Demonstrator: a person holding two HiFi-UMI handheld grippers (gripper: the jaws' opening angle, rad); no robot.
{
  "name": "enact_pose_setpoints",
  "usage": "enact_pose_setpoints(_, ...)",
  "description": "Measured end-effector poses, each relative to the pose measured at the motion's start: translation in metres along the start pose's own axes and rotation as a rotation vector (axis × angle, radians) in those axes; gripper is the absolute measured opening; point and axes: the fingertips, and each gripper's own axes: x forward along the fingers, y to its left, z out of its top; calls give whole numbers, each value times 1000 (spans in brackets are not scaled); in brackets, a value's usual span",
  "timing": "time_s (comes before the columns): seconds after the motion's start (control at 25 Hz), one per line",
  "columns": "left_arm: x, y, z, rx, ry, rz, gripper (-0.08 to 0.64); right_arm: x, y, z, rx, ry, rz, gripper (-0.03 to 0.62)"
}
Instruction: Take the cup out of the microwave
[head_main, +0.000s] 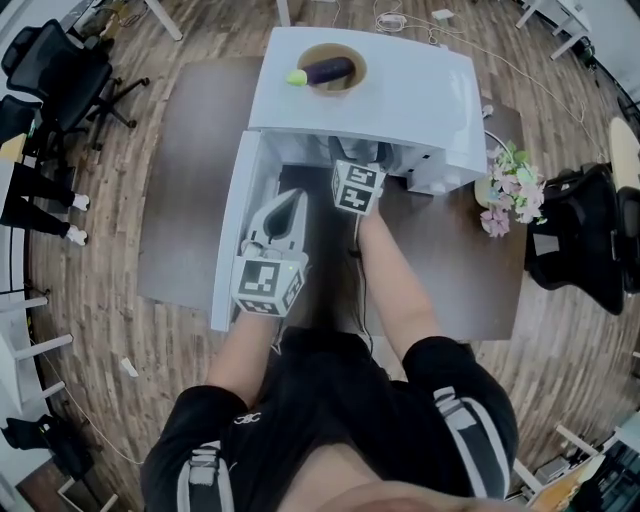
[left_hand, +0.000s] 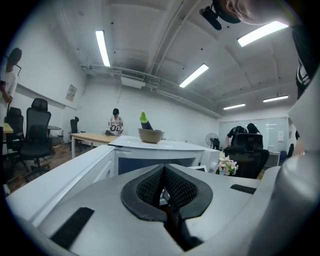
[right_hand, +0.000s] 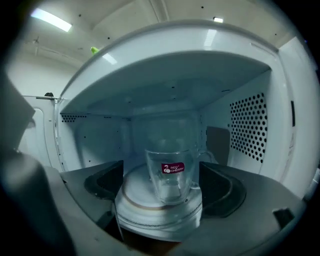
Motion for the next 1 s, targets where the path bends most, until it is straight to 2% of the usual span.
enact_pose_setpoints(0.44, 6, -5, -14, 14, 33, -31, -2, 40, -18, -2, 21, 41, -60, 449)
enact_pose_setpoints(0.52, 6, -5, -15, 18, 37, -31, -2, 43, -18, -6, 25, 66, -58, 426)
enact_pose_setpoints(0.56, 7, -4, -15, 20, 38, -31, -2, 42, -18, -5, 25, 73, -60, 388)
enact_pose_setpoints(0.8, 8, -6, -10, 20, 32, -29, -2, 28, -20, -8, 30, 58, -41, 383)
enact_pose_setpoints(1.0, 2, -10, -4, 15, 17, -30, -2, -7, -11, -8, 38, 36, -1, 380)
